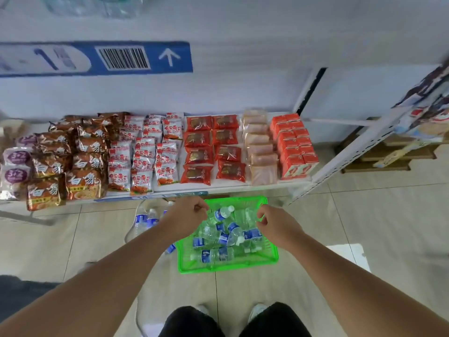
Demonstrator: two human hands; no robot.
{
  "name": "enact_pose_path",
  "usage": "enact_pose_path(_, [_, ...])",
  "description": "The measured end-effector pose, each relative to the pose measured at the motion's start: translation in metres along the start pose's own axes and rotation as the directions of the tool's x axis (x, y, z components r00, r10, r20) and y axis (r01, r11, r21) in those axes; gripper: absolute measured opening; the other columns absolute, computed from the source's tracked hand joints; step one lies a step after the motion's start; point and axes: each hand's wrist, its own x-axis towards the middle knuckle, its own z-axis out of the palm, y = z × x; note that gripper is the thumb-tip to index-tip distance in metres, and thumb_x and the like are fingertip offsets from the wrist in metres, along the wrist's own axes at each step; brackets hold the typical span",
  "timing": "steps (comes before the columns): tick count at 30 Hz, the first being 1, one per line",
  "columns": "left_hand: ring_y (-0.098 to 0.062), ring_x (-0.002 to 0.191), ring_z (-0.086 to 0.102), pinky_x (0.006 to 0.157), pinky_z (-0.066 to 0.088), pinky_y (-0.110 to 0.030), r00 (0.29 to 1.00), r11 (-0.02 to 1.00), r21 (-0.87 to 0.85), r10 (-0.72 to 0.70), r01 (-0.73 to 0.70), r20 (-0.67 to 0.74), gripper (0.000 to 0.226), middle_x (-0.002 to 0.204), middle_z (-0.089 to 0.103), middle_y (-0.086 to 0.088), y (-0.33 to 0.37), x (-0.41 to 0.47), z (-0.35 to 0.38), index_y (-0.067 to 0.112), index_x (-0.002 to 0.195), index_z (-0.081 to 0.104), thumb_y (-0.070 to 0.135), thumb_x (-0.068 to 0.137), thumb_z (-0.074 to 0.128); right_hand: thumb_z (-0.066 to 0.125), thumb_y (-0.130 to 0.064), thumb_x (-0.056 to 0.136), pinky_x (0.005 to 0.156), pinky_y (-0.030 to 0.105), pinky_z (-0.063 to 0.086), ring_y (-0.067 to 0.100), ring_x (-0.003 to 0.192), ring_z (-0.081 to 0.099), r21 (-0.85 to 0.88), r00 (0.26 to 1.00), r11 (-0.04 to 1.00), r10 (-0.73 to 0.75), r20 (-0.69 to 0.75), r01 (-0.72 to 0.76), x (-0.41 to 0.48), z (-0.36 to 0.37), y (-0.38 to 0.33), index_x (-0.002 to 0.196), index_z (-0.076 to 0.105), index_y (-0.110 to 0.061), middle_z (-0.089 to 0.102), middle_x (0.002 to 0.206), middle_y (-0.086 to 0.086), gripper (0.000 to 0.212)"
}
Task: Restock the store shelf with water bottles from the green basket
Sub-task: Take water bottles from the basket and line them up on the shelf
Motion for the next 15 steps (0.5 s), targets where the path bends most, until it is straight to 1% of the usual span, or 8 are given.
enact_pose_path(3, [-0.032, 0.087, 0.074, 0.06, 0.056, -0.034, 0.999, 0.999, -0.029, -0.016, 0.017, 0.037, 0.023, 0.088, 0.075, 0.004, -0.056, 0.059, 0.06, 0.036, 0.09, 0.065, 0.016, 0.098, 0.055, 0.053, -0.021, 0.092, 0.069, 0.031, 0.05, 0.023, 0.084, 0.064, -0.026, 0.998, 0.997, 0.066, -0.009, -0.066, 0.054, 0.075, 0.033, 0.099, 0.066, -0.021, 0.071, 0.097, 0.0, 0.015])
enact_pose_path(5, [-0.038, 0.088, 0.073, 0.06, 0.057, -0.037, 0.996, 0.999, -0.038, -0.032, 0.035, 0.085, 0.022, 0.089, 0.075, -0.002, -0.098, 0.097, 0.107, 0.034, 0.091, 0.068, 0.016, 0.096, 0.057, 0.051, -0.018, 0.091, 0.07, 0.032, 0.051, 0.027, 0.087, 0.066, -0.05, 0.996, 0.994, 0.093, 0.008, -0.092, 0.089, 0.133, 0.057, 0.096, 0.067, -0.018, 0.072, 0.097, 0.004, 0.016])
enact_pose_path(7, [-0.035, 0.087, 0.073, 0.068, 0.06, -0.043, 0.993, 0.999, -0.026, -0.035, 0.038, 0.113, 0.019, 0.09, 0.074, 0.0, -0.135, 0.135, 0.151, 0.032, 0.093, 0.069, 0.016, 0.096, 0.058, 0.052, -0.02, 0.092, 0.073, 0.032, 0.05, 0.03, 0.093, 0.067, -0.051, 0.991, 0.991, 0.128, 0.038, -0.126, 0.124, 0.194, 0.082, 0.101, 0.067, -0.015, 0.072, 0.103, 0.008, 0.018])
enact_pose_path(8, [-0.032, 0.084, 0.073, 0.067, 0.06, -0.043, 0.993, 0.999, -0.028, -0.034, 0.038, 0.114, 0.019, 0.089, 0.073, 0.002, -0.153, 0.153, 0.172, 0.032, 0.093, 0.068, 0.017, 0.096, 0.057, 0.054, -0.023, 0.093, 0.074, 0.032, 0.049, 0.031, 0.097, 0.068, -0.047, 0.988, 0.989, 0.145, 0.053, -0.142, 0.142, 0.222, 0.094, 0.104, 0.066, -0.014, 0.072, 0.106, 0.009, 0.019])
enact_pose_path(10, [-0.023, 0.073, 0.07, 0.058, 0.056, -0.034, 0.993, 0.998, -0.052, -0.028, 0.035, 0.116, 0.021, 0.088, 0.072, 0.007, -0.186, 0.184, 0.211, 0.036, 0.09, 0.067, 0.019, 0.097, 0.055, 0.059, -0.032, 0.093, 0.077, 0.032, 0.049, 0.032, 0.102, 0.068, -0.05, 0.981, 0.984, 0.174, 0.085, -0.17, 0.173, 0.274, 0.117, 0.109, 0.063, -0.014, 0.072, 0.11, 0.011, 0.025])
enact_pose_path(11, [-0.02, 0.072, 0.069, 0.059, 0.056, -0.032, 0.991, 0.998, -0.056, -0.032, 0.039, 0.127, 0.021, 0.088, 0.071, 0.008, -0.201, 0.196, 0.229, 0.037, 0.091, 0.067, 0.02, 0.096, 0.056, 0.06, -0.036, 0.092, 0.081, 0.034, 0.051, 0.032, 0.105, 0.067, -0.052, 0.975, 0.98, 0.194, 0.104, -0.19, 0.186, 0.297, 0.128, 0.112, 0.061, -0.015, 0.071, 0.113, 0.011, 0.03])
enact_pose_path(13, [-0.024, 0.081, 0.073, 0.071, 0.06, -0.038, 0.988, 0.995, -0.076, -0.051, 0.063, 0.146, 0.02, 0.09, 0.072, 0.008, -0.228, 0.211, 0.26, 0.036, 0.091, 0.067, 0.019, 0.095, 0.058, 0.061, -0.038, 0.092, 0.087, 0.038, 0.052, 0.033, 0.11, 0.066, -0.045, 0.966, 0.974, 0.226, 0.126, -0.222, 0.208, 0.334, 0.147, 0.122, 0.053, -0.016, 0.069, 0.12, 0.012, 0.039])
enact_pose_path(15, [-0.028, 0.087, 0.074, 0.08, 0.062, -0.044, 0.987, 0.991, -0.107, -0.067, 0.083, 0.149, 0.021, 0.092, 0.075, 0.006, -0.248, 0.22, 0.281, 0.036, 0.089, 0.066, 0.018, 0.095, 0.059, 0.061, -0.035, 0.093, 0.086, 0.039, 0.052, 0.034, 0.113, 0.065, -0.009, 0.96, 0.969, 0.244, 0.135, -0.245, 0.227, 0.363, 0.16, 0.13, 0.045, -0.013, 0.066, 0.125, 0.013, 0.046])
